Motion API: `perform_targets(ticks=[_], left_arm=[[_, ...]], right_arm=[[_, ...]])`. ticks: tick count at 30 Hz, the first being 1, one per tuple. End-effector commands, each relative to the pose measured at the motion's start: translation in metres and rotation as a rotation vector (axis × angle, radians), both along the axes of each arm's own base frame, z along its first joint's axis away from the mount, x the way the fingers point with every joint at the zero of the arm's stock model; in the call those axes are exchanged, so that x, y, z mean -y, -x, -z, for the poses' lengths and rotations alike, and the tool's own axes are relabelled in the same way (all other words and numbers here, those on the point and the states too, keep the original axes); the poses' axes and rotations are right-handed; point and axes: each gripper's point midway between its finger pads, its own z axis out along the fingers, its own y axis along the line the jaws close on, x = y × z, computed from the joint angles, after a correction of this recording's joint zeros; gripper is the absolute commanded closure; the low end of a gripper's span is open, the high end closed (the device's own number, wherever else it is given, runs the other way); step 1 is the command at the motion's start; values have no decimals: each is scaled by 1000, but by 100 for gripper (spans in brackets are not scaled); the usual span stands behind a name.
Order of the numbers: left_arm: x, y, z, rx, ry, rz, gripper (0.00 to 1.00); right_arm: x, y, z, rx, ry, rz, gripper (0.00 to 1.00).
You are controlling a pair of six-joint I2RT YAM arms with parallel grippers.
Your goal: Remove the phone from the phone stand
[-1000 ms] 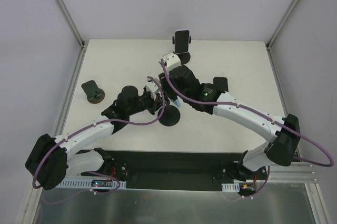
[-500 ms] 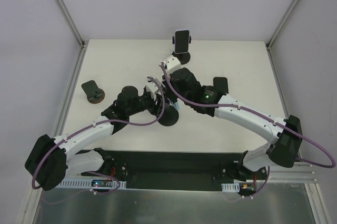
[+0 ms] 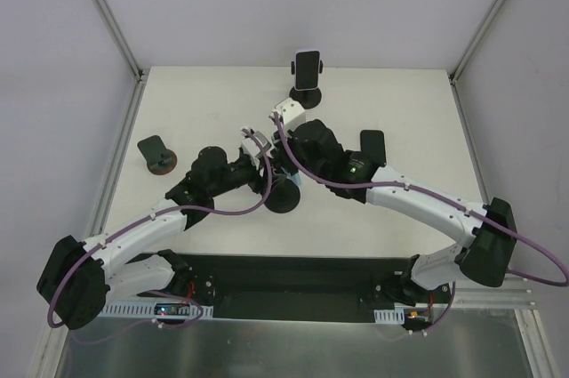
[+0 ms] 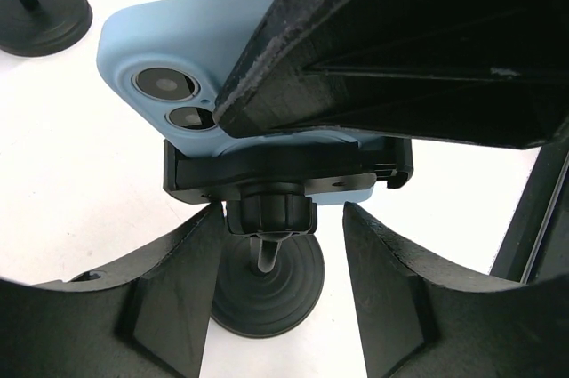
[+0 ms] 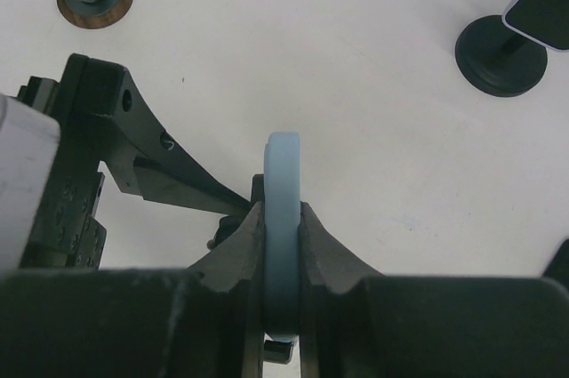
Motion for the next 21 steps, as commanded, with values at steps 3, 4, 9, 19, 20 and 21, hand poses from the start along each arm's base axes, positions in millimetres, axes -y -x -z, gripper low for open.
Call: perform_targets(ticks=[3, 4, 9, 19, 20, 21], left_arm=[[5, -5, -20, 19, 63, 11, 46], [5, -5, -19, 12, 62, 12, 47], [4, -6, -22, 1, 76, 6, 48], [-2, -11, -25, -13, 104, -16, 71], [-1, -10, -26, -12, 106, -10, 77], [-1, -9, -26, -12, 105, -4, 82]], right_arm=[[-18, 28, -10, -8, -68, -154, 99], [-18, 30, -9, -6, -67, -163, 99], [-21, 37, -9, 2, -72, -215, 99], [-21, 45, -10, 4, -82, -260, 99], [-21, 45, -9, 2, -80, -262, 99], [-22, 44, -11, 4, -83, -258, 99]])
